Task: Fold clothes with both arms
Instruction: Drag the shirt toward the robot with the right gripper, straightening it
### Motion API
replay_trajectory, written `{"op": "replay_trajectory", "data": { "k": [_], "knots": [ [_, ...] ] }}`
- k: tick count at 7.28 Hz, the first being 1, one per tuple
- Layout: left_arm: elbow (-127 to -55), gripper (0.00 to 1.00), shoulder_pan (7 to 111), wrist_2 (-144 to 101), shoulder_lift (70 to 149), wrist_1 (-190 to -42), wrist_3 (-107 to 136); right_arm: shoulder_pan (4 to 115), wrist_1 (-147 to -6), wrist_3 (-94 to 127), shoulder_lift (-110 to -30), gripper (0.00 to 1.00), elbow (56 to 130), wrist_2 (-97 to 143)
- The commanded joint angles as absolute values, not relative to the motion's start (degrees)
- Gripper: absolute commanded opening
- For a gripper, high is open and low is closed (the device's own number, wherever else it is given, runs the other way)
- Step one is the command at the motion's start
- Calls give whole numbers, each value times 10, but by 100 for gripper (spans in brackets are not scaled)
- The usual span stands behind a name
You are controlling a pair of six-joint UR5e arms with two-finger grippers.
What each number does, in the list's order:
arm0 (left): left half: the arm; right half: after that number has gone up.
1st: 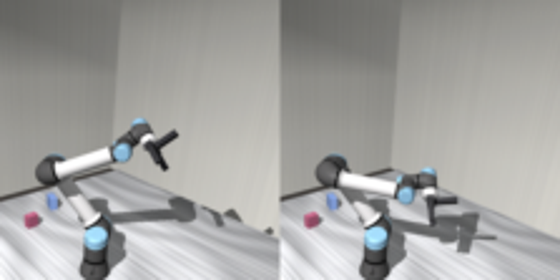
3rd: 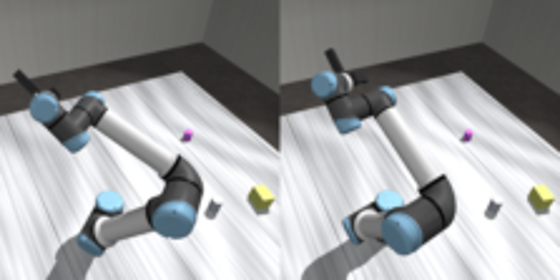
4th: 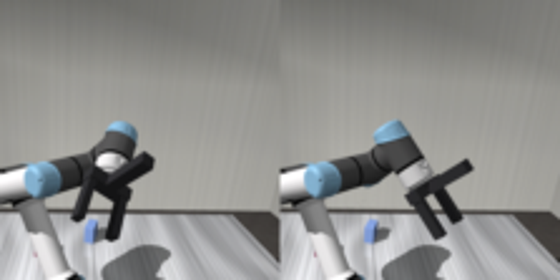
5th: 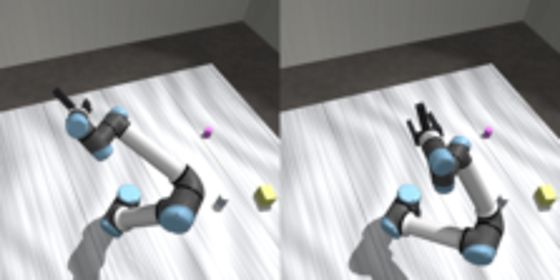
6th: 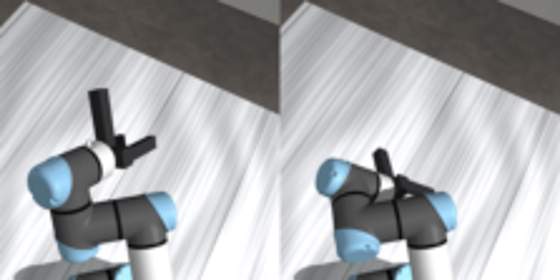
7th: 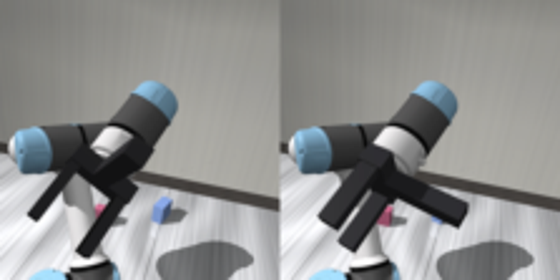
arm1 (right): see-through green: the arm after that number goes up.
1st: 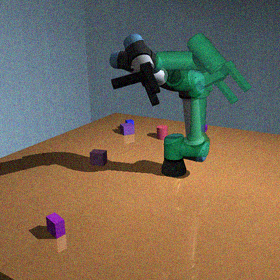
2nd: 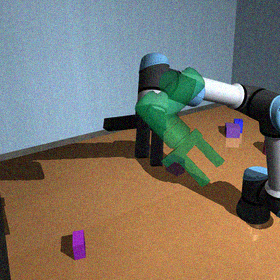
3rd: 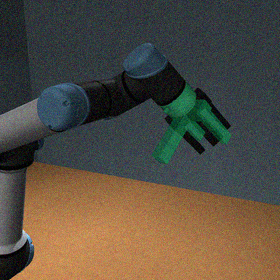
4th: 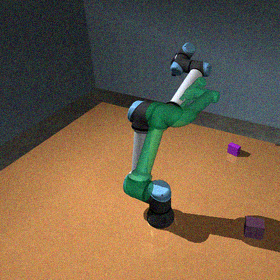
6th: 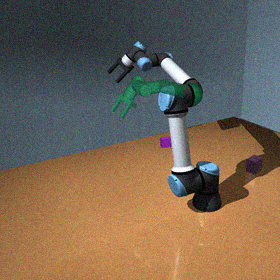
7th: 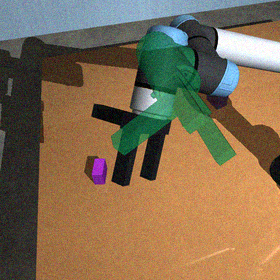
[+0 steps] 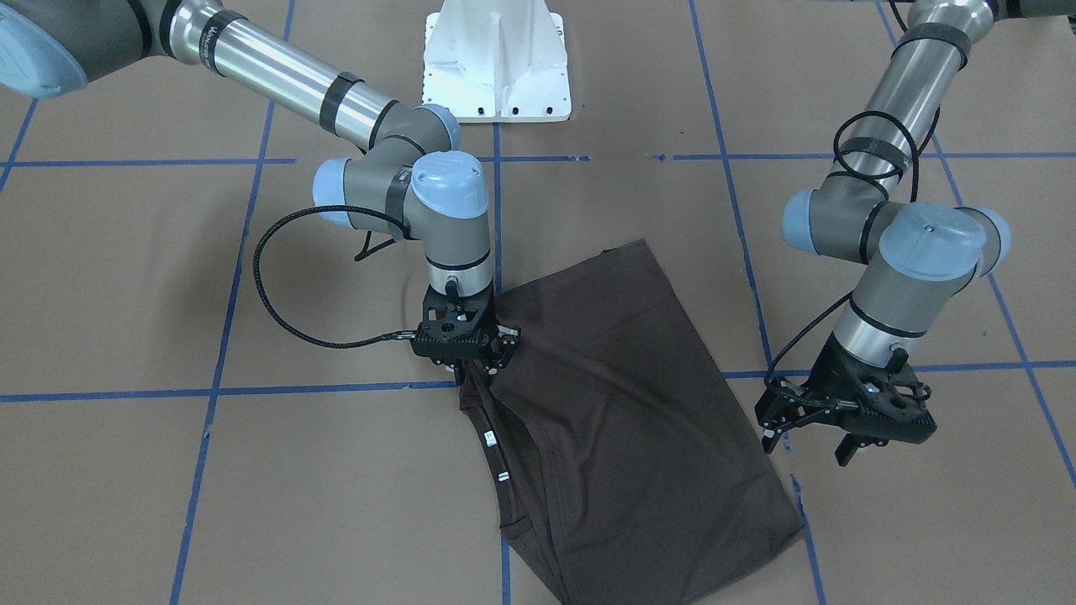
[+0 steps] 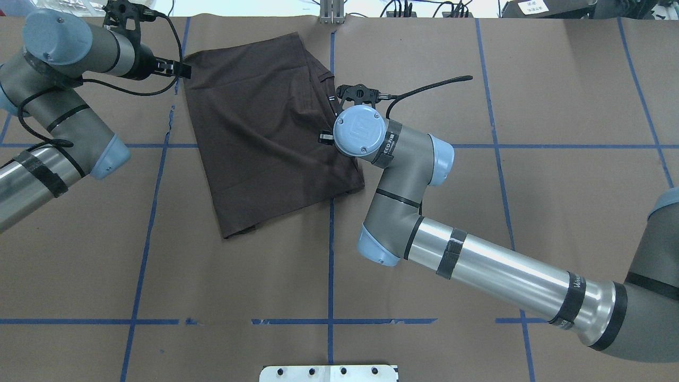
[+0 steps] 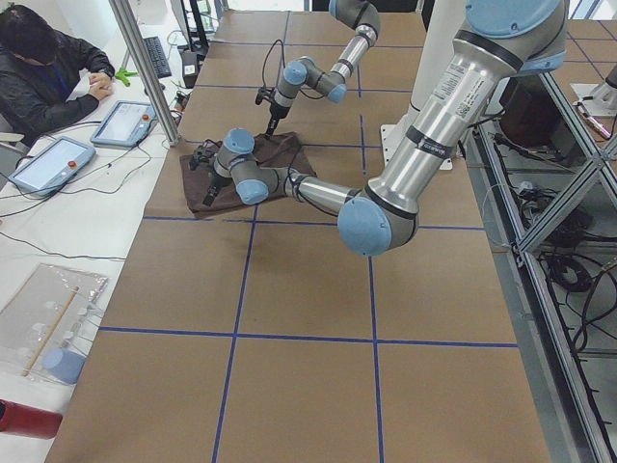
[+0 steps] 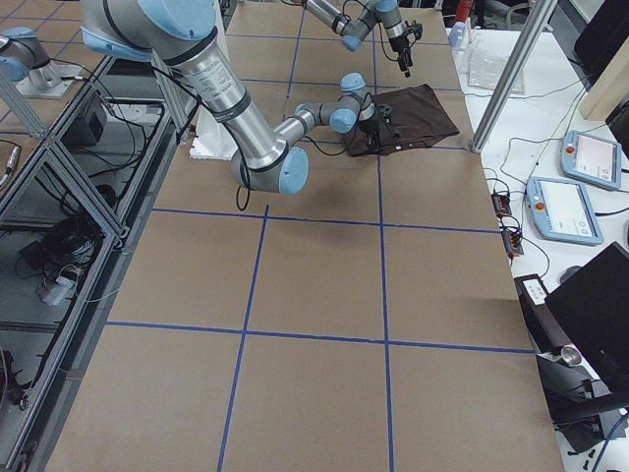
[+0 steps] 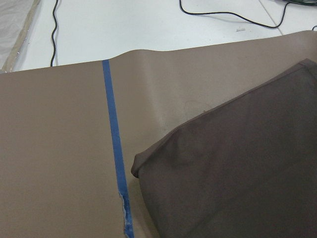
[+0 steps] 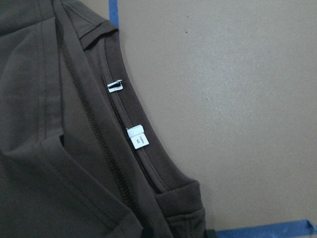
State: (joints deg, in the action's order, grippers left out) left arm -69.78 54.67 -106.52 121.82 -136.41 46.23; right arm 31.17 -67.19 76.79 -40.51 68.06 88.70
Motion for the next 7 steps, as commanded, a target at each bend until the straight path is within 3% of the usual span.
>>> {"op": "replay_trajectory", "data": {
  "k": [1, 2, 4, 7],
  "knots": [
    [-698, 100, 547, -1064, 1218, -1364, 462, 311, -672, 762, -406, 45, 677, 883],
    [-698, 100, 547, -1065, 1218, -1364, 462, 311, -672, 762, -406, 45, 677, 884],
    [-698, 100, 547, -1064, 1218, -1364, 461, 312, -671, 765, -404, 0, 677, 884],
    [-701, 100, 547, -1064, 1218, -1364, 464, 312, -689, 765, -405, 0, 690, 886]
  ]
}}
